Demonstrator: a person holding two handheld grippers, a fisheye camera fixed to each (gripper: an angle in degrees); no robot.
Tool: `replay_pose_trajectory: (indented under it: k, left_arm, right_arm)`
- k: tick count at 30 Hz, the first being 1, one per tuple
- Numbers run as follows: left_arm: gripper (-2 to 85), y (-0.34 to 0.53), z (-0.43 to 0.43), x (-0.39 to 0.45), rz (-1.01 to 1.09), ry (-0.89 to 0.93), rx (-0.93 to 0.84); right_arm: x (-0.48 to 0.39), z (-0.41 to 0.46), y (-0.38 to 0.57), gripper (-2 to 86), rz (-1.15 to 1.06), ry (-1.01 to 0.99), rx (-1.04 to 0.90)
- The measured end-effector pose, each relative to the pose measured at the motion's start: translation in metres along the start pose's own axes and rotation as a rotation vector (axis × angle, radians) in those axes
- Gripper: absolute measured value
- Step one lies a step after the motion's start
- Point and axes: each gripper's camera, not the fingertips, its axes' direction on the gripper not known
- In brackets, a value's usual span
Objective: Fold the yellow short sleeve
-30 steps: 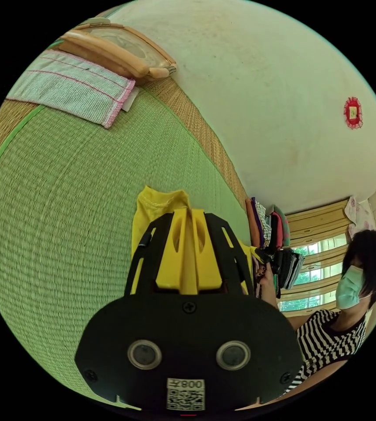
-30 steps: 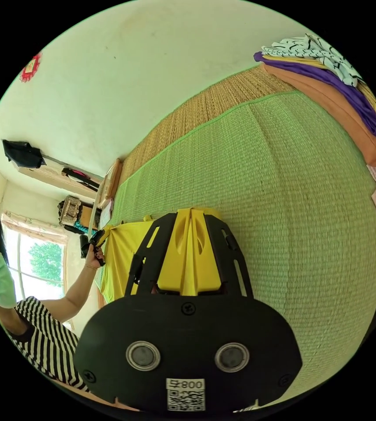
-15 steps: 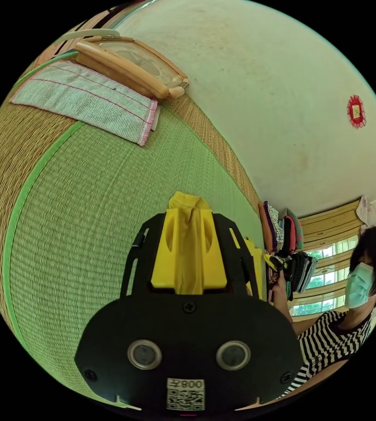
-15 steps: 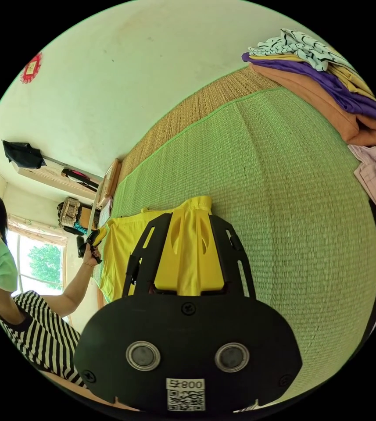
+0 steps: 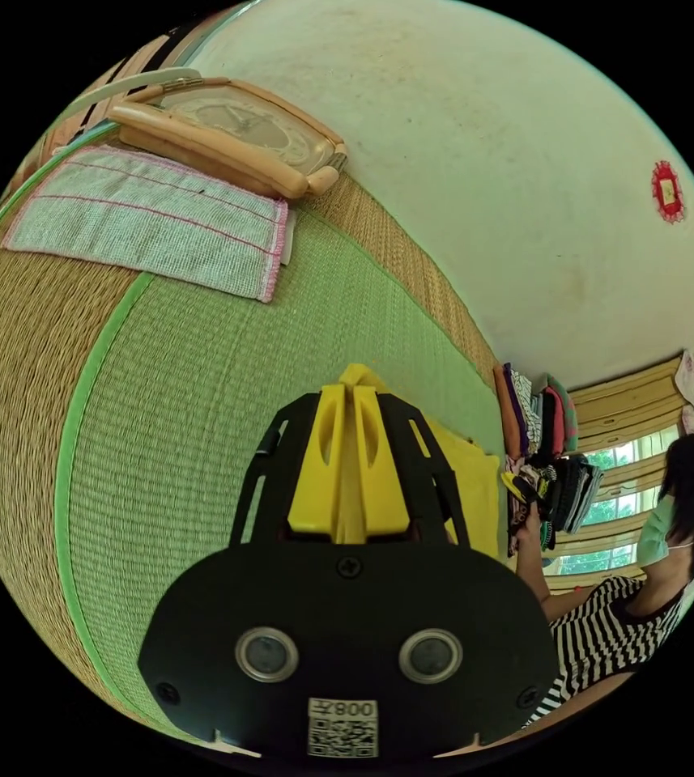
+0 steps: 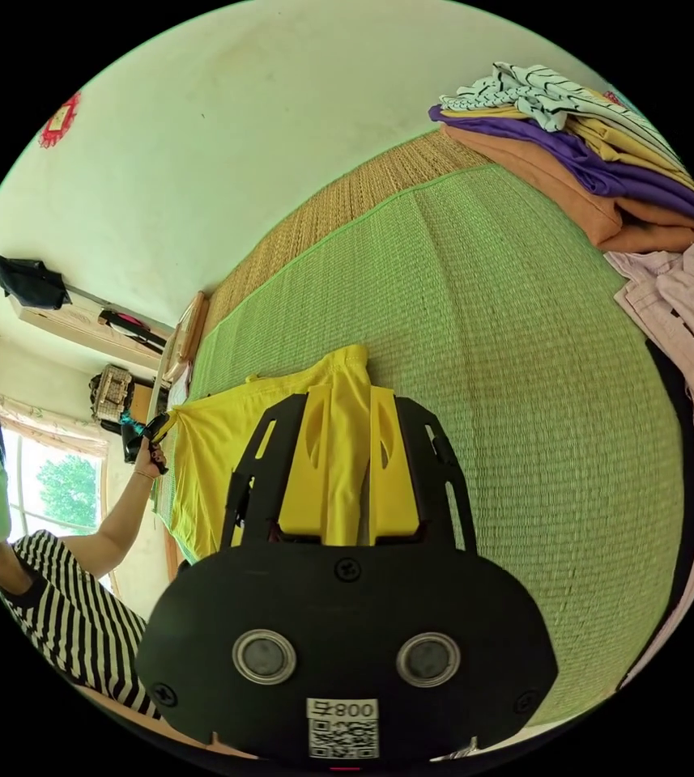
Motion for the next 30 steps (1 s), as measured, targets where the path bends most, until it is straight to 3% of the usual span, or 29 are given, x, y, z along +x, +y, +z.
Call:
replay_pose_trajectory:
  k: [4, 8, 20, 30]
  left_arm:
    - [2.2, 0.004, 0.006, 0.0, 0.007, -0.099, -0.063]
    - [2.5, 0.009, -0.001, -0.01, -0.031, -0.072, -0.054]
    - [6.9, 0.062, -0.065, -0.034, -0.073, -0.017, 0.019]
    - [8.3, 0.213, -0.157, -0.044, -0.124, 0.085, -0.063]
  right_arm:
    - [-0.008, 0.009, -0.01, 7.6, -0.016, 0.081, -0.036]
    - [-0.013, 0.01, -0.018, 1.8, -0.026, 0.168, -0.08]
    - [-0.003, -0.03, -0.011, 3.8, 0.022, 0.066, -0.069]
    - [-0.002, -0.105, 0.082, 7.6, 0.064, -0.011, -0.147]
